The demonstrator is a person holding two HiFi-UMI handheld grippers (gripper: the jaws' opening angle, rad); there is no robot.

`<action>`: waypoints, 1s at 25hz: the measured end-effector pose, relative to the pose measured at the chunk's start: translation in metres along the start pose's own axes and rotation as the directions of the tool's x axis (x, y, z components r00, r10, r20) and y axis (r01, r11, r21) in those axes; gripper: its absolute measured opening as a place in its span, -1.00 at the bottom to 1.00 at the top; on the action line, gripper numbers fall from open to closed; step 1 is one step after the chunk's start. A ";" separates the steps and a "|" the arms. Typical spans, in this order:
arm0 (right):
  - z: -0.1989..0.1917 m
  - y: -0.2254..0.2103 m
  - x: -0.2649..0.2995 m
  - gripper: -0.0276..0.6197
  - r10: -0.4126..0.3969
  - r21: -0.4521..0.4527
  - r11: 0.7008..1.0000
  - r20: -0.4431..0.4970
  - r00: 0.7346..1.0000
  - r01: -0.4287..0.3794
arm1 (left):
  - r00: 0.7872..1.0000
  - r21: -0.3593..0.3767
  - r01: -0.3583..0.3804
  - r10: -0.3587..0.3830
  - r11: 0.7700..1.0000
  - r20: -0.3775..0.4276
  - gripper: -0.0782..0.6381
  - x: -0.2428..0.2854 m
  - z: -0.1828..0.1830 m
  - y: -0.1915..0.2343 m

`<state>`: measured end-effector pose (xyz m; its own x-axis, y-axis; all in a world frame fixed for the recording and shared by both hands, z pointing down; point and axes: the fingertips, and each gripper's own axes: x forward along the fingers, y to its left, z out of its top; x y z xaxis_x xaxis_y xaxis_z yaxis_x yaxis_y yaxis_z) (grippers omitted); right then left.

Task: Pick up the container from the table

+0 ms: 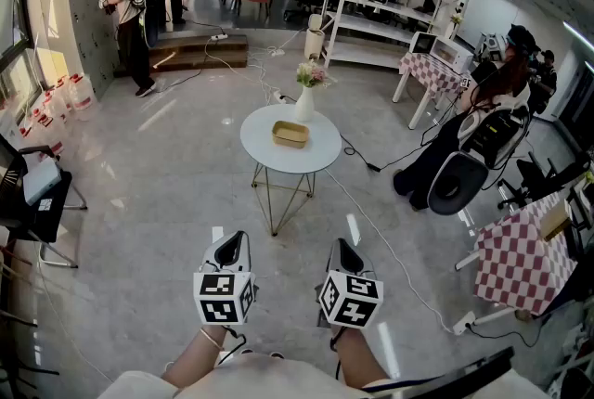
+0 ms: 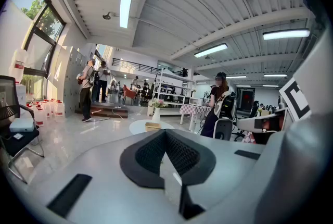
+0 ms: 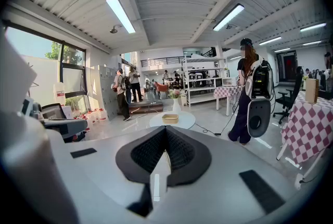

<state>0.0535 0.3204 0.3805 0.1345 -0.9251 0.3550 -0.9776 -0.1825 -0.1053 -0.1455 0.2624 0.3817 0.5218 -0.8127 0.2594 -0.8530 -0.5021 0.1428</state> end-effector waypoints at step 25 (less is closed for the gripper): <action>-0.019 0.042 -0.003 -0.84 -0.058 0.058 0.997 -0.022 0.998 0.059 | 0.996 -0.013 0.084 -0.084 0.996 -0.026 -0.75 -0.007 -0.010 0.038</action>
<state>0.0088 0.3223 0.3927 0.1872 -0.9055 0.3809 -0.9569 -0.2558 -0.1379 -0.1819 0.2515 0.3949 0.5911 -0.7597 0.2710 -0.8064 -0.5644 0.1766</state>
